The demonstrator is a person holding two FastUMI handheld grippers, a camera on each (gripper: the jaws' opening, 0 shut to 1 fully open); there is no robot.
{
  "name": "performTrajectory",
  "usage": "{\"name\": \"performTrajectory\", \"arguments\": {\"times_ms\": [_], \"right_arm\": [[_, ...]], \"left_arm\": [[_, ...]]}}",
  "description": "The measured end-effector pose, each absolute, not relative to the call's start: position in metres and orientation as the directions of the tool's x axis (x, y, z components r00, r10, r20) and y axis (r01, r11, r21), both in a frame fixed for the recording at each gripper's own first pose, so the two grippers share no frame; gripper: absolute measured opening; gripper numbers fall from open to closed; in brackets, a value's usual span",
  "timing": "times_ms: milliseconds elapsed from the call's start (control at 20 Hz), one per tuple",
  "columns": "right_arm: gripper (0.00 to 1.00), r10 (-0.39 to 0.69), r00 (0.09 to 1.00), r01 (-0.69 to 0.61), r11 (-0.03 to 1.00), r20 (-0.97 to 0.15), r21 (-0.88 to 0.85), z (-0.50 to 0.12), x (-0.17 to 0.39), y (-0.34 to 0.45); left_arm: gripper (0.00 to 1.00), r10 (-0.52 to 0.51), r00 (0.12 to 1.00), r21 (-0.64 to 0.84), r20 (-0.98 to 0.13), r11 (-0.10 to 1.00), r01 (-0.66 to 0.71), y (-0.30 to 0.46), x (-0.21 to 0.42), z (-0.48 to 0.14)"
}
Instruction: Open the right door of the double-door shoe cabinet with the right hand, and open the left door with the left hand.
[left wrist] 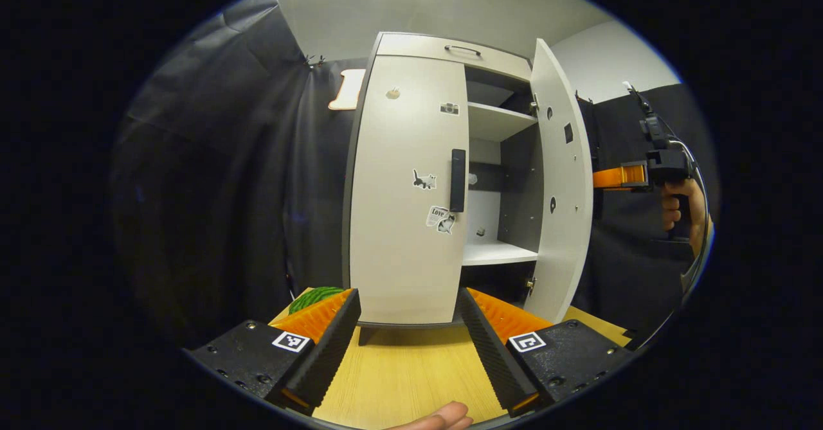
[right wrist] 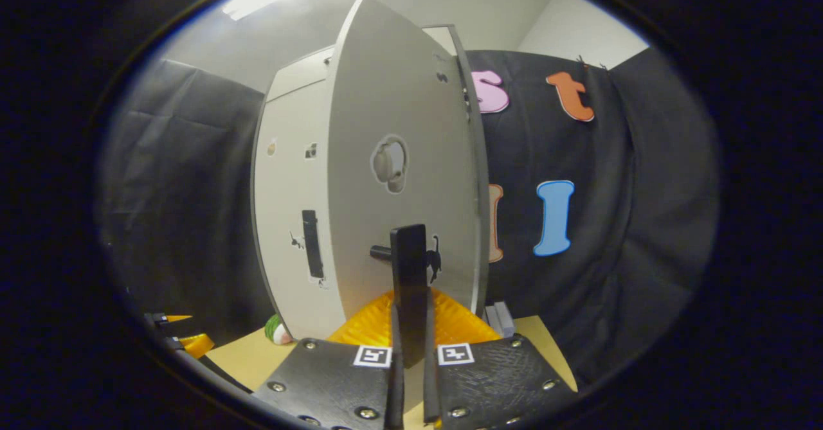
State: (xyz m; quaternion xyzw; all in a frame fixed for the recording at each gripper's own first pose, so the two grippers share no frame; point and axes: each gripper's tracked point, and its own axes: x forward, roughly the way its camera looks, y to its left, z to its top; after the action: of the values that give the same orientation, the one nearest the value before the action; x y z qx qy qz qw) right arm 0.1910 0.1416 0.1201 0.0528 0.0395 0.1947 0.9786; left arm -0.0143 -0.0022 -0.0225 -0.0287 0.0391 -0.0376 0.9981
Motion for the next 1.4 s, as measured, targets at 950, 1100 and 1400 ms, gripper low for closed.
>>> {"name": "performTrajectory", "arguments": {"times_ms": [950, 1100, 1400], "right_arm": [[0.01, 0.339, 0.94, -0.326, 0.926, -0.039, 0.192, 0.119, 0.206, 0.112], [0.01, 0.338, 0.94, -0.328, 0.931, -0.039, 0.162, 0.118, 0.208, 0.112], [0.25, 0.276, 0.96, -0.275, 0.961, -0.038, 0.039, 0.114, 0.206, 0.084]], "left_arm": [[0.96, -0.082, 0.992, -0.051, -0.093, 0.996, 0.077, -0.029, 0.029, -0.015], [0.96, -0.118, 0.989, -0.047, -0.087, 0.992, 0.114, -0.04, 0.047, -0.009], [0.94, -0.1, 0.991, -0.075, -0.084, 0.993, 0.094, -0.038, 0.101, 0.011]]}}
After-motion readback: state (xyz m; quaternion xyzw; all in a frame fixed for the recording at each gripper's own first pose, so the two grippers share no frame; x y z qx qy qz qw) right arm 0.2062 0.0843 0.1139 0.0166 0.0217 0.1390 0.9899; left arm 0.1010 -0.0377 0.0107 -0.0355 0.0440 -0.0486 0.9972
